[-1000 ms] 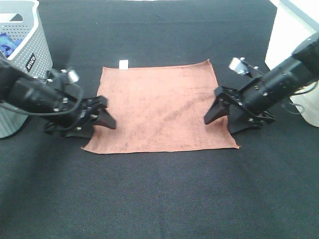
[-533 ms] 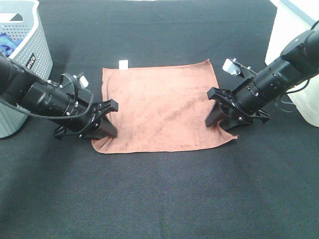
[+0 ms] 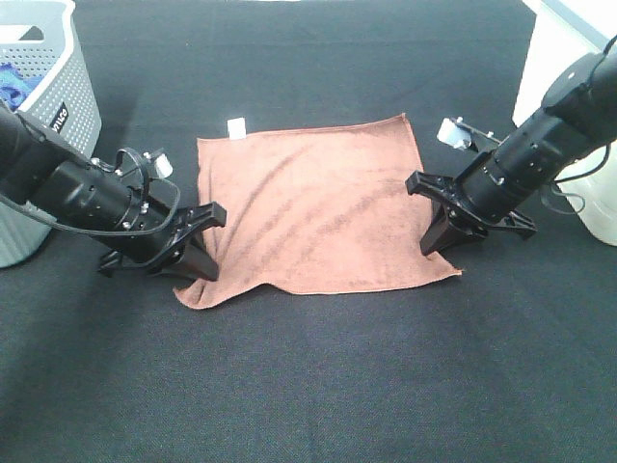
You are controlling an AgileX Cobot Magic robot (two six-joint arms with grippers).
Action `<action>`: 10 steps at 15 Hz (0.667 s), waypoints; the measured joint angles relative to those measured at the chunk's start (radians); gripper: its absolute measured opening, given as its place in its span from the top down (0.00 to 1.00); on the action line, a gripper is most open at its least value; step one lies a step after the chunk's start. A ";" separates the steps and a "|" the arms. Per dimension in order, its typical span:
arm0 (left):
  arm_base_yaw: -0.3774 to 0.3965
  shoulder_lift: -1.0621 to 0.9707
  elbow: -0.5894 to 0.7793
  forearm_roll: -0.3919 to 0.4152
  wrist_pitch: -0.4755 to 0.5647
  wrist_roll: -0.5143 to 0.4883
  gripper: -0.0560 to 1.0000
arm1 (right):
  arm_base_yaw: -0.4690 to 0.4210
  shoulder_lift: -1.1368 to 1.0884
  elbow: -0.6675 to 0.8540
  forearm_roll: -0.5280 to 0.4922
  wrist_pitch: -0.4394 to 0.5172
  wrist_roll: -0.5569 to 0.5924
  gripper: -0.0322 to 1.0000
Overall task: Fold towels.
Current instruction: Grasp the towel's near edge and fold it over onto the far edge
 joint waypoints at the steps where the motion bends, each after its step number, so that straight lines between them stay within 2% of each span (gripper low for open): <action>1: -0.001 -0.018 0.000 0.067 0.009 -0.064 0.94 | 0.000 -0.013 0.000 -0.004 0.022 0.004 0.97; 3: -0.001 -0.059 0.015 0.217 0.020 -0.178 0.94 | 0.000 -0.035 0.010 -0.011 0.049 0.026 0.97; 5: -0.001 -0.104 0.043 0.327 0.040 -0.259 0.94 | 0.000 -0.073 0.055 -0.011 0.049 0.027 0.97; 7: -0.001 -0.157 0.101 0.381 0.070 -0.298 0.94 | 0.000 -0.131 0.157 -0.010 0.055 0.027 0.97; 10: -0.001 -0.229 0.201 0.386 0.072 -0.302 0.94 | 0.000 -0.215 0.314 -0.003 0.029 0.027 0.97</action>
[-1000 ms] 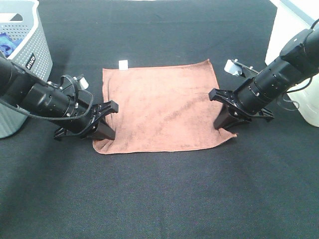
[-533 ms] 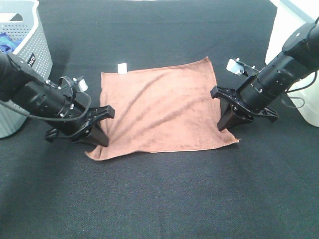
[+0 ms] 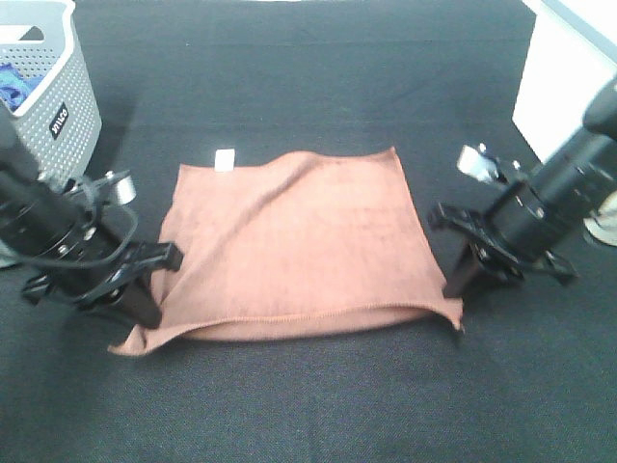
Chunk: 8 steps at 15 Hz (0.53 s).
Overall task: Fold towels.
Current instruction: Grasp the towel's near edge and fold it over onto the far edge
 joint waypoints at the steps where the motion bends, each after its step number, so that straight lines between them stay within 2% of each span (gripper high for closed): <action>1: 0.000 0.000 0.000 0.000 0.000 0.000 0.94 | 0.000 0.000 0.000 0.000 0.000 0.000 0.97; 4: -0.001 -0.073 0.057 -0.023 -0.027 0.002 0.94 | 0.002 -0.074 0.080 0.024 -0.029 -0.007 0.97; 8: -0.001 -0.103 0.022 -0.112 -0.189 0.086 0.94 | 0.005 -0.083 -0.023 0.068 -0.104 -0.079 0.97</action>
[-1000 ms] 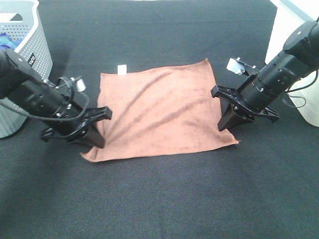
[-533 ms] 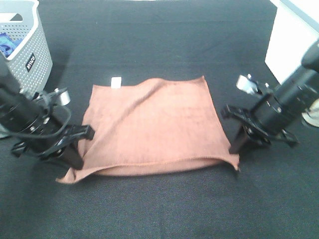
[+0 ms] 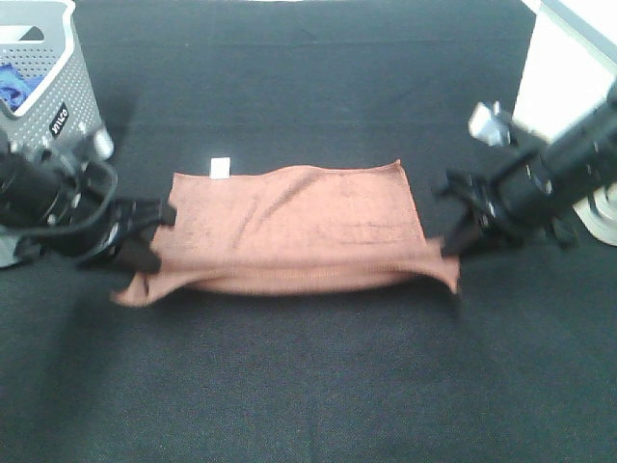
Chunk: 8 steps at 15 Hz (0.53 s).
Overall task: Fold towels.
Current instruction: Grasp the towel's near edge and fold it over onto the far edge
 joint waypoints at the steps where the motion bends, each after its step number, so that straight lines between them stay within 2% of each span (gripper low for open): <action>1: 0.000 0.001 -0.036 -0.014 -0.042 0.031 0.94 | 0.000 0.029 -0.085 0.005 -0.004 -0.009 0.97; 3: 0.000 0.008 -0.068 -0.016 -0.064 0.046 0.94 | 0.000 0.056 -0.145 0.005 -0.004 -0.011 0.97; 6: 0.000 0.107 -0.237 -0.013 -0.131 0.058 0.94 | 0.000 0.193 -0.382 0.004 -0.010 -0.018 0.97; 8: 0.000 0.193 -0.350 -0.008 -0.135 0.058 0.94 | 0.000 0.286 -0.505 0.004 -0.011 -0.018 0.97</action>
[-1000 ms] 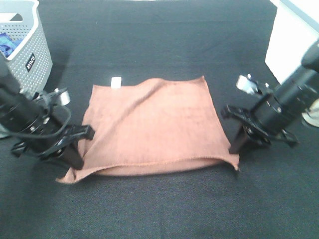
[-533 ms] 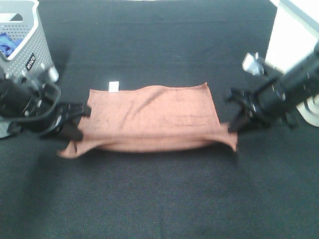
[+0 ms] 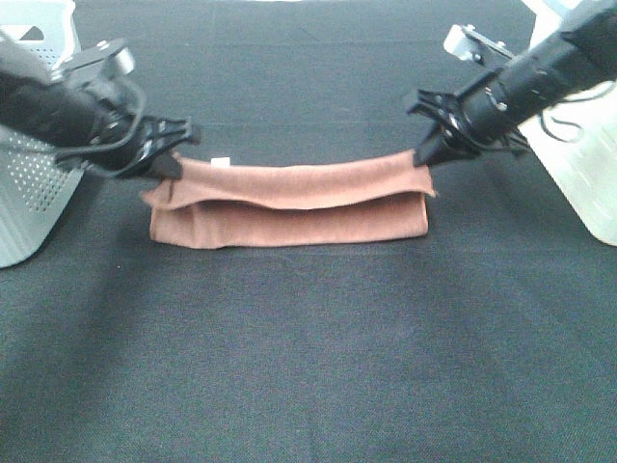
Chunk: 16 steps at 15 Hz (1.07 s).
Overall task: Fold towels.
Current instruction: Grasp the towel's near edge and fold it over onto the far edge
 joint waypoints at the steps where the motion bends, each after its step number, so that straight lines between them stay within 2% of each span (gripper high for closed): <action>1: 0.000 0.045 -0.047 0.001 0.000 0.000 0.94 | 0.000 0.040 -0.054 0.000 0.000 0.000 0.97; 4: 0.000 0.147 -0.160 0.002 0.000 0.000 0.94 | 0.000 0.149 -0.160 -0.005 -0.005 0.000 0.97; 6: 0.000 0.187 -0.190 0.003 -0.013 -0.003 0.90 | 0.000 0.197 -0.178 -0.024 -0.042 0.013 0.97; 8: 0.000 0.198 -0.195 0.003 -0.052 -0.004 0.79 | 0.000 0.202 -0.179 -0.037 -0.067 0.031 0.92; 9: 0.000 0.199 -0.195 0.003 -0.054 -0.004 0.72 | 0.000 0.202 -0.181 -0.036 -0.075 0.039 0.84; 10: 0.000 0.199 -0.195 0.003 -0.054 -0.004 0.72 | 0.000 0.202 -0.181 -0.036 -0.075 0.039 0.84; 11: 0.000 0.200 -0.196 0.003 -0.052 -0.004 0.56 | 0.000 0.202 -0.181 -0.037 -0.077 0.044 0.69; 12: 0.000 0.201 -0.196 0.003 -0.047 -0.004 0.40 | 0.000 0.204 -0.181 -0.038 -0.059 0.049 0.49; 13: 0.000 0.201 -0.196 0.007 -0.026 -0.004 0.21 | 0.000 0.199 -0.181 -0.055 -0.023 0.053 0.24; 14: 0.000 0.201 -0.196 0.023 -0.010 -0.004 0.17 | 0.000 0.191 -0.181 -0.078 0.009 0.068 0.15; 15: 0.000 0.201 -0.197 0.061 0.012 -0.025 0.16 | 0.000 0.178 -0.181 -0.104 0.044 0.094 0.11; 16: 0.003 0.201 -0.197 0.109 0.033 -0.088 0.15 | 0.000 0.162 -0.181 -0.139 0.072 0.124 0.09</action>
